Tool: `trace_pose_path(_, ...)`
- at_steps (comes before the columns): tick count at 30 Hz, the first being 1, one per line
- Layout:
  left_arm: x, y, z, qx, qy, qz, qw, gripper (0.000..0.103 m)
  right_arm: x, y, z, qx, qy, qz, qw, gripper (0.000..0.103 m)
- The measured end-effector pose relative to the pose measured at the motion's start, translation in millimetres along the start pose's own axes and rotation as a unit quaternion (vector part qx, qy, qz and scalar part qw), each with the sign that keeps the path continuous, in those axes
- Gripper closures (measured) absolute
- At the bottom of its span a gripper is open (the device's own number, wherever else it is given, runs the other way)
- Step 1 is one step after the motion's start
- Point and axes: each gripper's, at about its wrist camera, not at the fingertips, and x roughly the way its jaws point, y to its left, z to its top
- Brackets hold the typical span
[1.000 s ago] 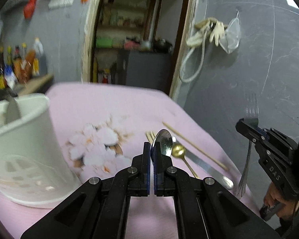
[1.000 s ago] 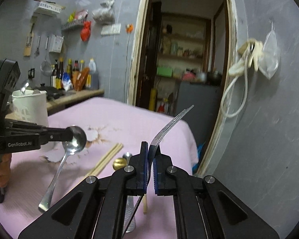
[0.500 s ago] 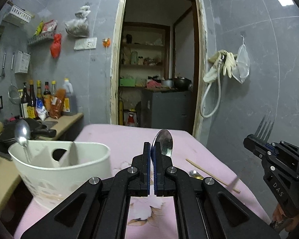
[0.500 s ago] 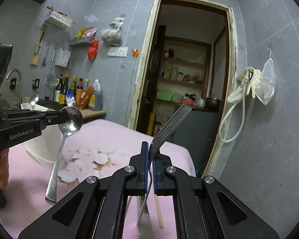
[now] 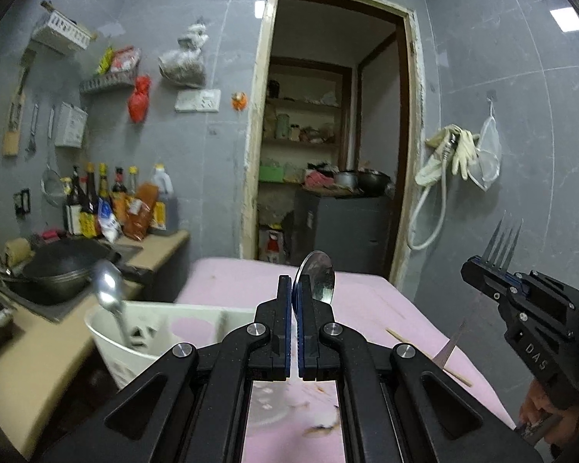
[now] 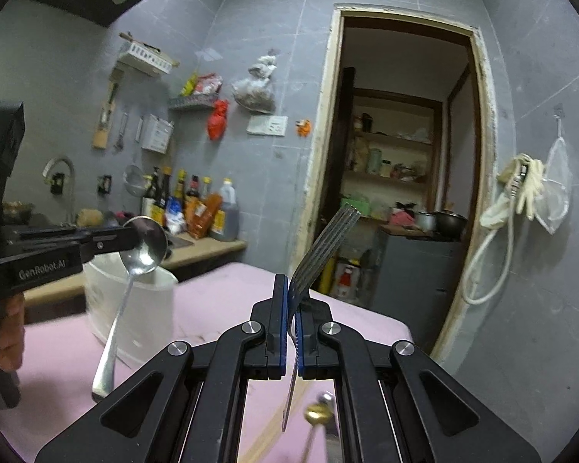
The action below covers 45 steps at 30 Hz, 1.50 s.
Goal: Organize utensils
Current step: 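Carry the spoon in left tool and the fork in right tool to the caddy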
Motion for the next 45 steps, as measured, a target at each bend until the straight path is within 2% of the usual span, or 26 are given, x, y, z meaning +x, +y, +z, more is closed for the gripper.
trace_pose_path(3,-9,13,14,0.003,-0.017,0.018,0.9997,0.103,6,10,16,0.001,-0.014,0.024,1.0,0.102)
trace_pose_path(10,-26,56,44,0.014,-0.061,0.088,0.9941,0.103,27,44,55,-0.009,-0.047,0.075,0.996,0.102)
trace_pose_path(19,-26,124,56,-0.003,-0.081,0.171,0.982,0.103,64,73,85,0.014,-0.069,0.124,0.99,0.102)
trace_pose_path(27,3,153,40,-0.001,-0.075,0.211,0.9745,0.103,97,86,67,0.017,-0.039,0.13,0.991,0.102)
trace_pose_path(30,13,156,30,0.006,-0.086,0.235,0.9681,0.103,108,88,56,0.018,-0.023,0.13,0.991,0.102)
trace_pose_path(35,26,156,18,-0.001,-0.099,0.249,0.9634,0.103,121,90,39,0.021,0.0,0.129,0.991,0.102)
trace_pose_path(39,35,157,13,-0.004,-0.097,0.247,0.964,0.103,128,89,29,0.028,0.015,0.131,0.991,0.101)
trace_pose_path(45,48,153,1,0.01,-0.073,0.238,0.9684,0.102,135,86,16,0.034,0.038,0.138,0.989,0.101)
